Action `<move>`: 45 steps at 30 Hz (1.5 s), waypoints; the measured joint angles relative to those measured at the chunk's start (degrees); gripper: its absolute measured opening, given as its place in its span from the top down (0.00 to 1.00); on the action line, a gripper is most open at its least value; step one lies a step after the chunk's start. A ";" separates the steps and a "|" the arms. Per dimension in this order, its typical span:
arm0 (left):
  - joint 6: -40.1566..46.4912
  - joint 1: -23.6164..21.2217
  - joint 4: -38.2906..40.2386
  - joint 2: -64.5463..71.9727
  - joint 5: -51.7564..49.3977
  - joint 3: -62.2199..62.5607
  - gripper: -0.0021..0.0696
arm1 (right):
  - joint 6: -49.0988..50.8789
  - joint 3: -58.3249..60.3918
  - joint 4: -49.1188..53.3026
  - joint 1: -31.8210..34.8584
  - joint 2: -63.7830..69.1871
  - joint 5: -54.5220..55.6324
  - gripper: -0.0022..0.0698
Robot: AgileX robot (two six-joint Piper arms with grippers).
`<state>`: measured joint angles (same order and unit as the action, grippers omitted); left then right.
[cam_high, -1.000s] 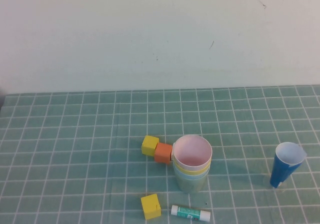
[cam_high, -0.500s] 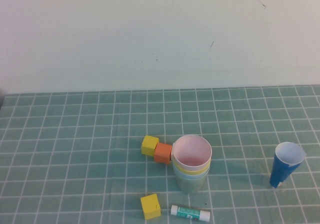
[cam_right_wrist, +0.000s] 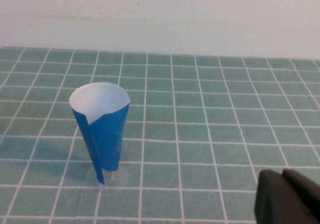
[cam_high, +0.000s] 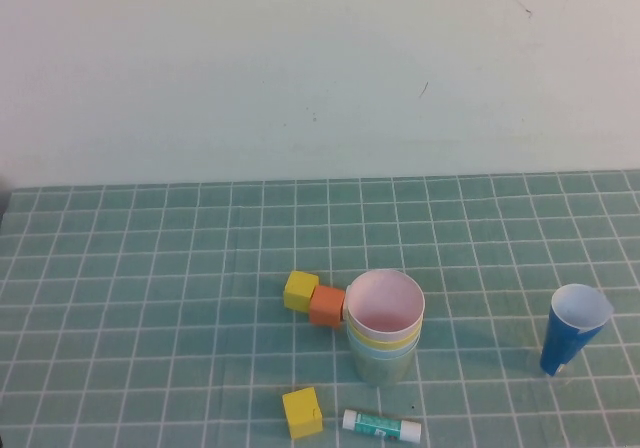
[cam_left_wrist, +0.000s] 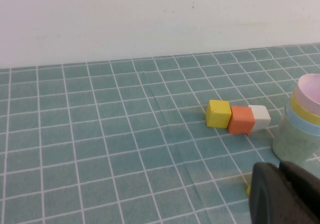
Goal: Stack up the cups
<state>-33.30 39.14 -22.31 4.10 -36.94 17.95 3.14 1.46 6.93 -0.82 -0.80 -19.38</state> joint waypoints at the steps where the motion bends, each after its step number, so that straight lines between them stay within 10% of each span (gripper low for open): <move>1: 0.00 0.00 0.00 0.00 0.25 -0.28 0.97 | 0.00 0.00 0.00 0.00 0.00 0.00 0.97; 9: 3.75 -12.01 3.69 -4.16 9.48 -8.63 0.97 | 0.00 0.00 -0.12 0.00 0.00 0.00 0.97; 21: 34.10 -40.41 32.94 -4.90 20.17 -18.96 0.97 | 0.00 0.00 -0.21 0.00 0.00 -0.10 0.97; 45: 40.49 -39.14 32.22 -4.90 19.29 -18.99 0.97 | 0.03 0.00 -0.21 0.00 0.00 -0.10 0.97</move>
<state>7.19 0.00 9.91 -0.80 -17.65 -1.05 3.18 1.46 6.72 -0.82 -0.80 -19.47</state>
